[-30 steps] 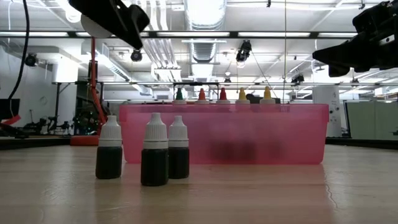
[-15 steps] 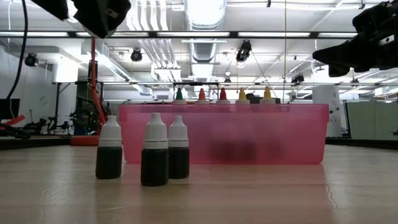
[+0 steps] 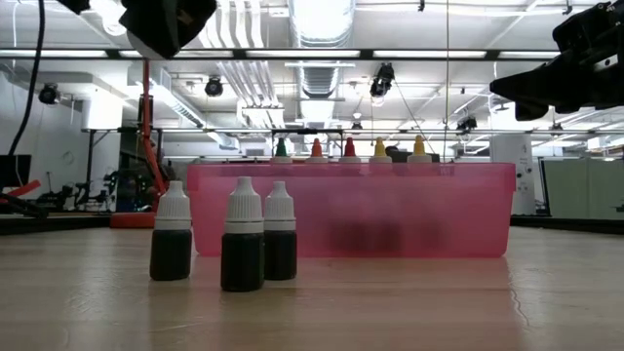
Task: Pick & Place food coloring
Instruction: Put the left small green food coloring bottle into the container
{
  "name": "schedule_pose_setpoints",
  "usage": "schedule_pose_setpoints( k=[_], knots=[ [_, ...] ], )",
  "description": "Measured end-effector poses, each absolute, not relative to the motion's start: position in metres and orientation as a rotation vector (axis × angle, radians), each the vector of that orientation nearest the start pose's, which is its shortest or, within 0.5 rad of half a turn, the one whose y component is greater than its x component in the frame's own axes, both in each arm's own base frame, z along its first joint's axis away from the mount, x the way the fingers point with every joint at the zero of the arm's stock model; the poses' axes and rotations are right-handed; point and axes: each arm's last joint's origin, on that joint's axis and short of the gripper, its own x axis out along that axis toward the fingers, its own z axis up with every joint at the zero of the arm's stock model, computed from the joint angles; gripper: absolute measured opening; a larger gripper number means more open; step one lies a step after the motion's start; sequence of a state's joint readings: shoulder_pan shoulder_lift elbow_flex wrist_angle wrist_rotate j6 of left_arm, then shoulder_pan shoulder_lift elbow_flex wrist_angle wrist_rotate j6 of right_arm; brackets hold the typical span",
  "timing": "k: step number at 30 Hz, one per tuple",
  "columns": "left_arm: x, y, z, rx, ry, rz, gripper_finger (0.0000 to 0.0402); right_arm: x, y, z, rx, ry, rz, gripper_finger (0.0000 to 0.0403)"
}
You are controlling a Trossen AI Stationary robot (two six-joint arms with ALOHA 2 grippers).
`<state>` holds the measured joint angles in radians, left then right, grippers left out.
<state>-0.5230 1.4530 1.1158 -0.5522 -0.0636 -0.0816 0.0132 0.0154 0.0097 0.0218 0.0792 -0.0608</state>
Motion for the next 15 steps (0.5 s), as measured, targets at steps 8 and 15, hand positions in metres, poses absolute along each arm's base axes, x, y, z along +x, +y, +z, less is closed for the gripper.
schedule_pose_setpoints(
  k=[8, 15],
  knots=[
    [0.290, -0.165, 0.256, 0.201, 0.923, -0.387, 0.0225, 0.098, -0.001, 0.168, -0.060, -0.014, -0.066, 0.0009],
    [0.310, -0.177, 0.237, 0.230, 1.011, -0.376, 0.0225, 0.098, -0.001, 0.168, -0.060, -0.014, -0.066, 0.0009]
  ],
)
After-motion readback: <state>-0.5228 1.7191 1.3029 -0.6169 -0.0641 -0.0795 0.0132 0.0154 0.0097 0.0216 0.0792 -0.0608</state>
